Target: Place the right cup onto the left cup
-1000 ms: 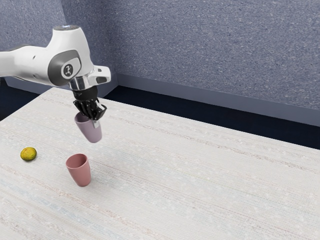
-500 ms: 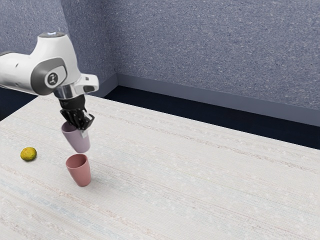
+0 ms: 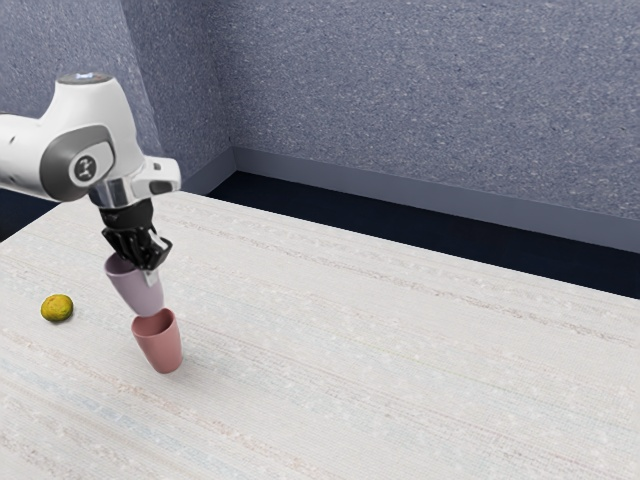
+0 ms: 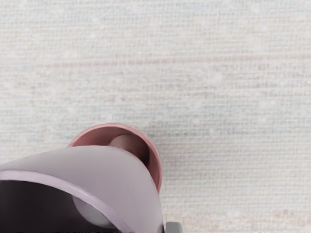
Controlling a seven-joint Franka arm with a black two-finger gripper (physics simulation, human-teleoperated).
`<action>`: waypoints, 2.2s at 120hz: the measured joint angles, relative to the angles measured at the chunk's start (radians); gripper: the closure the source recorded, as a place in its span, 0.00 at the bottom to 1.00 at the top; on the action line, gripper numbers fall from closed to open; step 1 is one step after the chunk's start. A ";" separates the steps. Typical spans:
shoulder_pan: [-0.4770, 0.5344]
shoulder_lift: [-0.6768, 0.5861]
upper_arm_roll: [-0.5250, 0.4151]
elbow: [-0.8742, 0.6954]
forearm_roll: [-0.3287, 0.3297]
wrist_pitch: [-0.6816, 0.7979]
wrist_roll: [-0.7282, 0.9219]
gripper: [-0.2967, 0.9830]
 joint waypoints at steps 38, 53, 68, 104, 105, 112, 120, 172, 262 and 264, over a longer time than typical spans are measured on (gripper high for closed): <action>0.011 -0.006 0.000 -0.019 0.001 0.001 -0.007 0.85; 0.014 -0.004 0.000 -0.019 0.002 0.001 -0.008 0.85; 0.015 0.001 0.000 -0.019 0.002 0.001 -0.010 0.84; 0.026 0.012 -0.002 -0.018 0.002 0.001 -0.012 0.84; 0.026 0.013 -0.002 -0.018 0.002 0.001 -0.012 0.84; 0.024 0.020 -0.002 -0.016 0.002 0.001 -0.013 0.84; 0.021 0.027 -0.002 -0.013 0.002 0.001 -0.013 0.84; 0.015 0.066 -0.006 0.003 0.001 0.024 -0.015 0.84; 0.015 0.127 -0.006 0.008 0.001 0.055 -0.016 0.84; 0.015 0.128 -0.006 0.008 0.001 0.056 -0.017 0.84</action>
